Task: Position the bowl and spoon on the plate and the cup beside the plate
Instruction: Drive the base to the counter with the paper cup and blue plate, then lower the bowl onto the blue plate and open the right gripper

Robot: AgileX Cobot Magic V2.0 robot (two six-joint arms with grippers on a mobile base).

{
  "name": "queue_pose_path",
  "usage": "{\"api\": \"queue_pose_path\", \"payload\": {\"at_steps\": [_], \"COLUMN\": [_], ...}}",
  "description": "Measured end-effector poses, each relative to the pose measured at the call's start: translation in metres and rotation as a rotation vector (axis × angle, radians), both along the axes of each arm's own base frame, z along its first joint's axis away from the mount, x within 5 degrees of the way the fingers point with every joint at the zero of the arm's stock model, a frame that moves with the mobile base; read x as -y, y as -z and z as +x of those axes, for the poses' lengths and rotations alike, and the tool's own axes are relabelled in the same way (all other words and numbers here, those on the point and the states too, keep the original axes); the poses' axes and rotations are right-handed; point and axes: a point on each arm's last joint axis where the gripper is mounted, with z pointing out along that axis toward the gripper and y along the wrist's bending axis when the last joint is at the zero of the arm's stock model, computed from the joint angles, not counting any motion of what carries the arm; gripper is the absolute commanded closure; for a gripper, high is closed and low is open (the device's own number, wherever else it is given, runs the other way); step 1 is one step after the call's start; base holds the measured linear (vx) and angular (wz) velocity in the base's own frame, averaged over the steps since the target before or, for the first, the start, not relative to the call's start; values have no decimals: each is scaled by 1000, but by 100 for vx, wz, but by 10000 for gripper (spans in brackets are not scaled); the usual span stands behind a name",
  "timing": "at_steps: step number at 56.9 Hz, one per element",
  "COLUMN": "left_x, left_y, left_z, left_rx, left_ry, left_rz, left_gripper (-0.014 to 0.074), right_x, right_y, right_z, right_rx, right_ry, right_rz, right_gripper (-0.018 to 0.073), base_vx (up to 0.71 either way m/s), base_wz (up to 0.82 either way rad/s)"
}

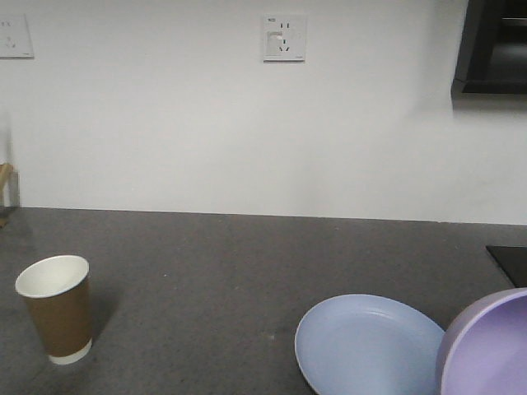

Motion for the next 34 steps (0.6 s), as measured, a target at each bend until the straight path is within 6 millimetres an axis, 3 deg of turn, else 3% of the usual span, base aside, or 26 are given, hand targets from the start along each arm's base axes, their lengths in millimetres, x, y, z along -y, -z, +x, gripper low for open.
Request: {"api": "queue_pose_path", "payload": {"at_steps": [34], "left_x": [0], "left_y": [0], "left_z": [0], "left_rx": [0], "left_ry": [0], "left_rz": [0], "left_gripper": [596], "right_x": [0], "right_y": [0], "right_z": [0], "right_rx": [0], "right_ry": [0], "right_rz": [0], "right_gripper": [568], "base_vx": [16], "base_wz": [-9]}}
